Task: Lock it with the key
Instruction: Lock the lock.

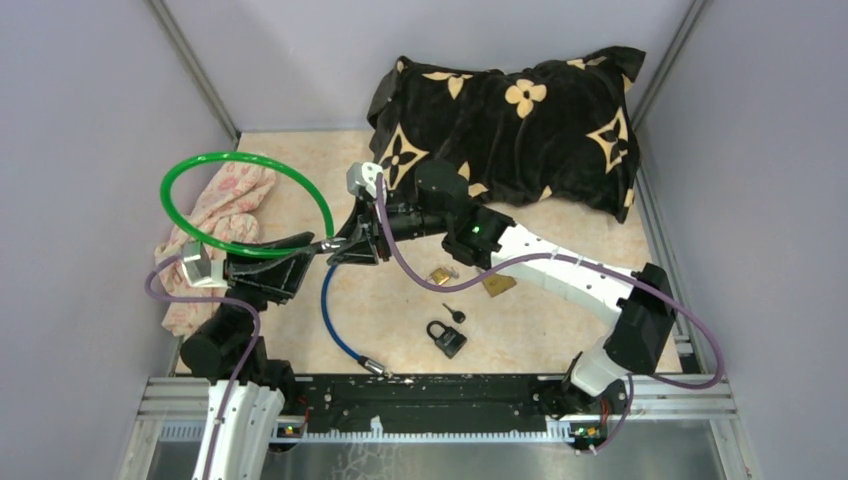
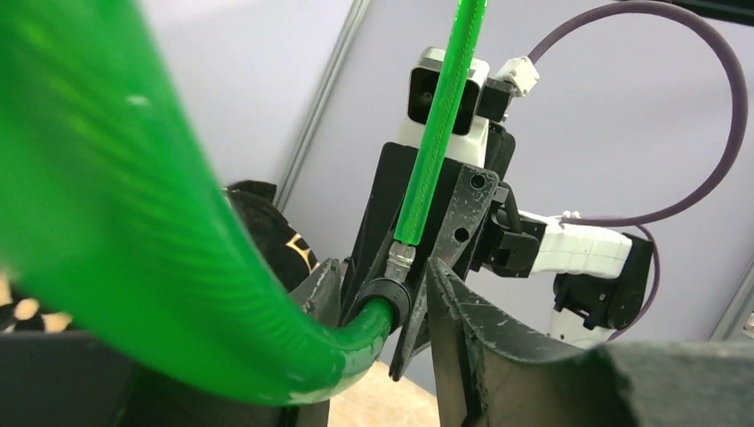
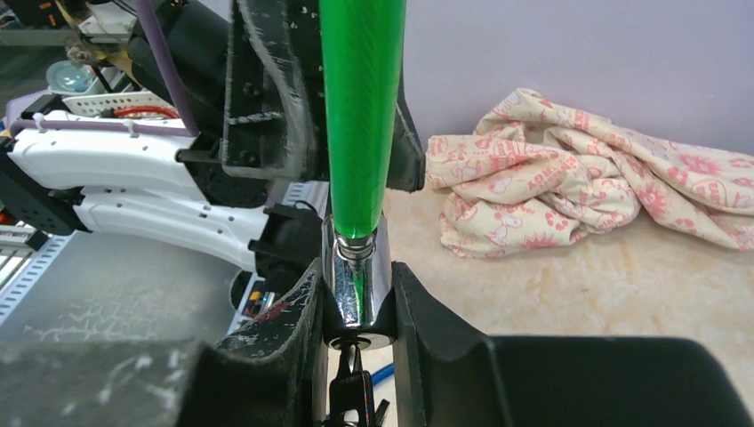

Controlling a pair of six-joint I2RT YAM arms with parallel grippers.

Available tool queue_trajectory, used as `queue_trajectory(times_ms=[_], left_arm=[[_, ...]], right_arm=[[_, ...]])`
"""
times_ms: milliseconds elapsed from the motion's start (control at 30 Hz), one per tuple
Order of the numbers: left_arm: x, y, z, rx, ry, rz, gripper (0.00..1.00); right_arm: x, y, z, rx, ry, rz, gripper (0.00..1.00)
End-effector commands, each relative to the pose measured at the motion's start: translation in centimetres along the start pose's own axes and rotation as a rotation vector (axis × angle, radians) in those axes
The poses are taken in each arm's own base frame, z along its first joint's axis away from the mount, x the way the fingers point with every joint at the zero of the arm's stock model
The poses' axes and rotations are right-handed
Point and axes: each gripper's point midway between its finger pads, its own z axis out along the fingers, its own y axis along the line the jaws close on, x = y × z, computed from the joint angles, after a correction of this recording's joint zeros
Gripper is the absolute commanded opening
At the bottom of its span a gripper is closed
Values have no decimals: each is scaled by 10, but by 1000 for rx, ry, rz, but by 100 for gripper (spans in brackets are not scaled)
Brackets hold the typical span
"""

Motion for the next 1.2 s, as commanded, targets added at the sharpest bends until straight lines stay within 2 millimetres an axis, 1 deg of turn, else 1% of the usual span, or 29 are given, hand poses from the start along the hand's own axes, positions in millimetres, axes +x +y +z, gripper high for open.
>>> queue_trajectory(times_ms=[0,33,100,167,200,233,267,300,333,367,433,500,567,633,733,800,867,900,933,1000,1033,1100,1167], left_arm=[[1,-13,-2,50,9,13,39],[2,-12,-2,48,13,14,29],[2,-10,-2,39,15,13,1],[2,-9,-2,34,13,19,0],[1,-9,-2,32,8,22,0],[-1,-8,-2,25,-2,24,0],[-3,-6,-2,13,-14,22,0],[-4,-5,-2,8,-23,23,0],[-5,-4,-2,5,-29,24,0],[-5,-4,-2,6,-30,26,0],[-4,-3,-3,4,-29,23,0],[-3,-2,-3,2,-29,24,0],[-3,-2,-3,2,-27,26,0],[-3,-3,-3,8,-24,30,0],[-3,-3,-3,8,-23,31,0],[-4,-3,-2,5,-26,31,0],[-4,-3,-2,6,-27,34,0],[-4,-2,-2,5,-26,32,0],[-4,-2,-2,5,-27,33,0],[-4,-2,-2,3,-27,33,0],[-4,-2,-2,4,-28,36,0],[-4,-2,-2,4,-29,36,0],[-4,-2,-2,4,-29,36,0]], right_arm=[[-51,16,11,-56,-106,-118,0],[-51,16,13,-61,-106,-117,0],[-51,17,16,-66,-104,-112,0],[-53,18,15,-64,-103,-104,0],[-52,17,13,-59,-97,-94,4],[-51,18,8,-61,-93,-87,27],[-50,16,2,-49,-90,-74,53],[-47,13,-6,-29,-85,-58,73],[-45,11,-15,-6,-84,-46,84],[-43,8,-24,18,-86,-31,88],[-43,9,-40,48,-100,-11,89],[-41,11,-50,82,-98,-2,86],[-38,8,-53,112,-82,10,81],[-36,2,-55,150,-77,18,72],[-35,-2,-54,182,-92,8,65],[-34,-6,-55,240,-104,-28,59],[-34,-7,-56,286,-116,-57,56],[-35,-4,-55,294,-121,-78,56],[-35,0,-54,311,-119,-121,58],[-34,9,-54,398,-108,-270,62],[-43,13,-58,461,-143,-365,63],[-49,19,-73,575,-198,-487,64],[-52,25,-82,638,-230,-565,64]])
